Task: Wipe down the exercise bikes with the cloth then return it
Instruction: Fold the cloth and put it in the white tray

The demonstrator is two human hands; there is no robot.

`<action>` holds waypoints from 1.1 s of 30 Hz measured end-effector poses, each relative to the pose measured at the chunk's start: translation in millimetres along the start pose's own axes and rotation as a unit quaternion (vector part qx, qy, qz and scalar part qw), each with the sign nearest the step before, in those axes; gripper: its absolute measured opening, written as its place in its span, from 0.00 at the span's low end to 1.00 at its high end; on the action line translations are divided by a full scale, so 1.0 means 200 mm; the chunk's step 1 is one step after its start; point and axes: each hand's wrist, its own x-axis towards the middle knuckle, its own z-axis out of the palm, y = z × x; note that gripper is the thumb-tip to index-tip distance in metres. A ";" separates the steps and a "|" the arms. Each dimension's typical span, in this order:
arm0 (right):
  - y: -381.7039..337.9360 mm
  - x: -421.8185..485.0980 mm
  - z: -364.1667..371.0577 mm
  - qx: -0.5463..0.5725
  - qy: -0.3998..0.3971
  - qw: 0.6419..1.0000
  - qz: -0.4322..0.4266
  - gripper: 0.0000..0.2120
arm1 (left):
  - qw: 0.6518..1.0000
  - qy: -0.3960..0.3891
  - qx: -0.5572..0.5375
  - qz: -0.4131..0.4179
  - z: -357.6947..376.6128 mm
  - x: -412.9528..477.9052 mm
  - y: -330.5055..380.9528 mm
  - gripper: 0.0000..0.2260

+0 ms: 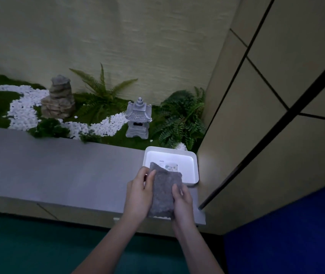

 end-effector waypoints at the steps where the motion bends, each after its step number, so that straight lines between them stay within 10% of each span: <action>1: 0.00 0.06 0.00 -0.023 0.013 1.000 -0.017 0.12 | 1.000 0.008 -0.002 -0.007 0.03 0.06 -0.02 0.11; 13: -0.12 1.08 -0.07 -0.324 0.038 0.935 -0.138 0.10 | 0.992 -0.044 0.032 -0.113 0.53 0.89 -0.33 0.05; 24: 0.24 1.92 -0.30 -0.472 0.034 0.880 -0.045 0.14 | 0.943 -0.271 0.016 -0.192 0.97 1.40 -0.96 0.33; 33: 0.61 2.31 -0.43 -0.493 -0.004 0.870 0.014 0.16 | 0.945 -0.284 0.076 -0.142 1.23 1.54 -1.47 0.32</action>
